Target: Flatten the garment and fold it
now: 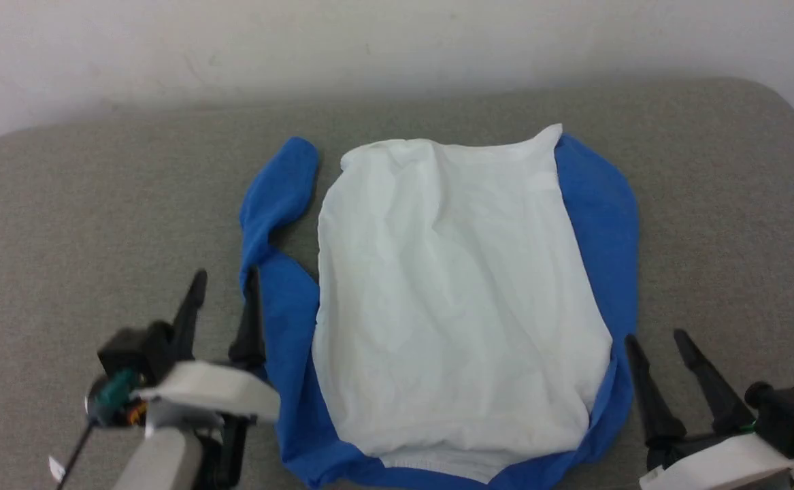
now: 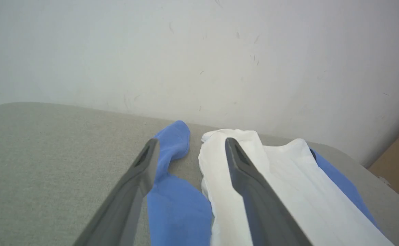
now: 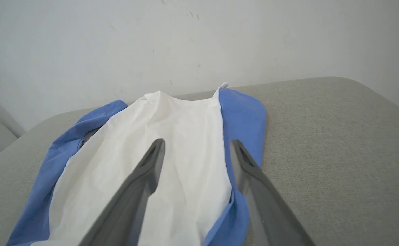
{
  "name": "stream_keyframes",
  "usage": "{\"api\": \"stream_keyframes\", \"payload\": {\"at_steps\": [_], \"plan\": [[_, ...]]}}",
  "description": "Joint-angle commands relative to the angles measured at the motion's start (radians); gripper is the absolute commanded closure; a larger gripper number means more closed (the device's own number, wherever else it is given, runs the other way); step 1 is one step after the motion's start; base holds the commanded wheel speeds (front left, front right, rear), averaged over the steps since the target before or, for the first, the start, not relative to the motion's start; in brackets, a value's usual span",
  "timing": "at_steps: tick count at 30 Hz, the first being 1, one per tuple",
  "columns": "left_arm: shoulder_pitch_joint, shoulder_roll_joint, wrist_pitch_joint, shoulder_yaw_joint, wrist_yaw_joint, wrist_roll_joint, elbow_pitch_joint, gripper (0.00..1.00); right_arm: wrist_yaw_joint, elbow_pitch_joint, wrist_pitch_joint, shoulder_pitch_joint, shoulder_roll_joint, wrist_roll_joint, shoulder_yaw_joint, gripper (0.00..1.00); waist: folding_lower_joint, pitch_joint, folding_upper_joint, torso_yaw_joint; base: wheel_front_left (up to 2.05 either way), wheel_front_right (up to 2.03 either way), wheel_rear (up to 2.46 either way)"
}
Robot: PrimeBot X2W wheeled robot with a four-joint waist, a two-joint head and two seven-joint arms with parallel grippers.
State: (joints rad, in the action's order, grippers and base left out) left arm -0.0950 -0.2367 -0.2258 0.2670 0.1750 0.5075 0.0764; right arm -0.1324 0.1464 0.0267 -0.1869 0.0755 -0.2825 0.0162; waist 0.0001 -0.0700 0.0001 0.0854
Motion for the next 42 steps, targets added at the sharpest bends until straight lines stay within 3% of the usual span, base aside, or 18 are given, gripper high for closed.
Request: {"api": "stream_keyframes", "payload": {"at_steps": [1,9,19,27,32,33,34,35,36,39,42], "plan": [[-0.05,-0.011,0.001,-0.012,-0.011,-0.003,0.01,0.0,0.002,0.018,-0.002,0.02,-0.007,0.003,-0.004,0.0,-0.0001,-0.055,-0.0001,0.012,0.0,0.0,0.0],[-0.478,-0.092,0.119,-0.038,-0.094,0.004,0.205,0.0,0.002,0.102,-0.011,0.125,-0.02,0.002,0.0,0.0,-0.0001,-0.228,-0.0001,0.062,0.0,0.0,0.0],[-0.931,-0.178,0.478,0.059,-0.24,-0.01,0.563,0.0,0.002,0.1,0.023,0.237,-0.021,-0.014,0.061,0.0,-0.0001,-0.38,-0.0001,0.159,0.0,0.0,0.0],[-1.063,-0.226,0.735,0.116,-0.275,-0.01,0.78,0.0,0.002,0.065,0.037,0.274,-0.015,-0.046,0.111,0.0,-0.0001,-0.449,-0.0001,0.24,0.0,0.0,0.0],[-1.08,-0.263,0.888,0.163,-0.261,-0.043,0.878,0.0,0.002,0.046,0.046,0.286,-0.007,-0.062,0.125,0.0,-0.0001,-0.467,-0.0001,0.266,0.0,0.0,0.0],[-1.077,-0.268,0.917,0.177,-0.256,-0.054,0.895,0.11,0.002,0.044,0.048,0.287,-0.007,-0.065,0.127,0.0,-0.0001,-0.467,-0.0001,0.269,0.0,0.0,0.0],[-1.073,-0.269,0.952,0.189,-0.254,-0.061,0.911,0.35,0.002,0.041,0.048,0.288,-0.006,-0.068,0.13,0.0,-0.0001,-0.467,-0.0001,0.271,0.0,0.0,0.0],[-1.068,-0.267,0.991,0.2,-0.254,-0.065,0.926,0.63,0.002,0.039,0.049,0.288,-0.006,-0.07,0.13,0.0,-0.0001,-0.465,-0.0001,0.272,0.0,0.0,0.0],[-1.064,-0.262,1.024,0.205,-0.252,-0.062,0.936,1.0,0.002,0.037,0.05,0.289,-0.005,-0.071,0.13,0.0,-0.0001,-0.464,-0.0001,0.271,0.0,0.0,0.0],[-1.05,-0.25,1.078,0.211,-0.245,-0.052,0.947,1.0,0.002,0.031,0.05,0.287,-0.004,-0.071,0.124,0.0,-0.0001,-0.451,-0.0001,0.265,0.0,0.0,0.0],[-1.038,-0.246,1.058,0.209,-0.233,-0.048,0.927,1.0,0.002,0.03,0.047,0.283,-0.004,-0.069,0.116,0.0,-0.0001,-0.428,-0.0001,0.25,0.0,0.0,0.0]]}}
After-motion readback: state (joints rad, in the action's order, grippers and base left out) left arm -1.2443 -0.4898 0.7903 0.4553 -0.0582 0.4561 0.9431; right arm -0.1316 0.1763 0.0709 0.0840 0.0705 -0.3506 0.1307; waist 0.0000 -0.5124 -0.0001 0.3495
